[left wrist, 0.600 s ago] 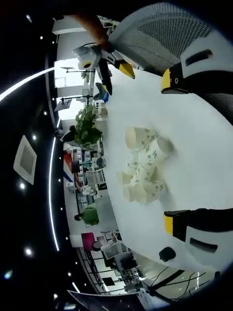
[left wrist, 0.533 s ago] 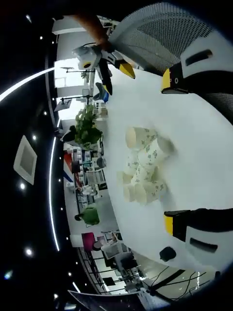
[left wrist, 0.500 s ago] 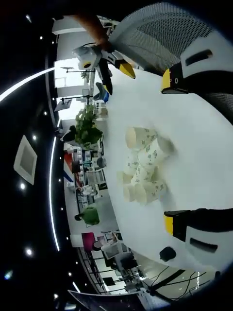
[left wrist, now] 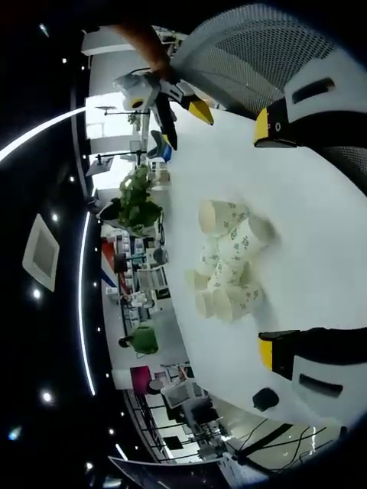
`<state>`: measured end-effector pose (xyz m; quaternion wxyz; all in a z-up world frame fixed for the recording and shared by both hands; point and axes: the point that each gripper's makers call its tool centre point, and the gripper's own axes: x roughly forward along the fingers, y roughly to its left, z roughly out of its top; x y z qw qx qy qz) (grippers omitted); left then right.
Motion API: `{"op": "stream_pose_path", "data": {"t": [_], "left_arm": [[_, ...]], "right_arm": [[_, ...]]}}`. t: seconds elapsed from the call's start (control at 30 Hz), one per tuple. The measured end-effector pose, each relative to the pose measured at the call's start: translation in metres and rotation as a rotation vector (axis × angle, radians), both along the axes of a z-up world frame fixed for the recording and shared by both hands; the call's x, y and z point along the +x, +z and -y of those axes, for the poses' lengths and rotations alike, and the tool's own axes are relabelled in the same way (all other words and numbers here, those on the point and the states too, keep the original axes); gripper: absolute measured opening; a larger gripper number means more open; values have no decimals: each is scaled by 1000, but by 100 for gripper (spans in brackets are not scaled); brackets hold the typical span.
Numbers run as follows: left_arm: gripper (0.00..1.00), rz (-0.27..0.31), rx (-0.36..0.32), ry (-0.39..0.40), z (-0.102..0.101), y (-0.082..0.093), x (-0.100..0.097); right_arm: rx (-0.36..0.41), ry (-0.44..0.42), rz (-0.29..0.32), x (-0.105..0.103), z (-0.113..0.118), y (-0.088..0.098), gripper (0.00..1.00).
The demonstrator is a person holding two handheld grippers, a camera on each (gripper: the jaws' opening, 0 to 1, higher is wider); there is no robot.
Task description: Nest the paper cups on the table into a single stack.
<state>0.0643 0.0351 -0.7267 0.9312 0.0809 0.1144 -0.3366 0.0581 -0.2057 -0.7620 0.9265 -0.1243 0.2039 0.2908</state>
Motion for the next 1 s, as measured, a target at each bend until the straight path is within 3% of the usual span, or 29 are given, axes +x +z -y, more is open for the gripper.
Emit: {"op": "stream_pose_path", "data": {"t": [1.0], "left_arm": [[99, 13, -5, -10, 1, 1, -1]], "right_arm": [[13, -17, 8, 3, 5, 0, 97]]}}
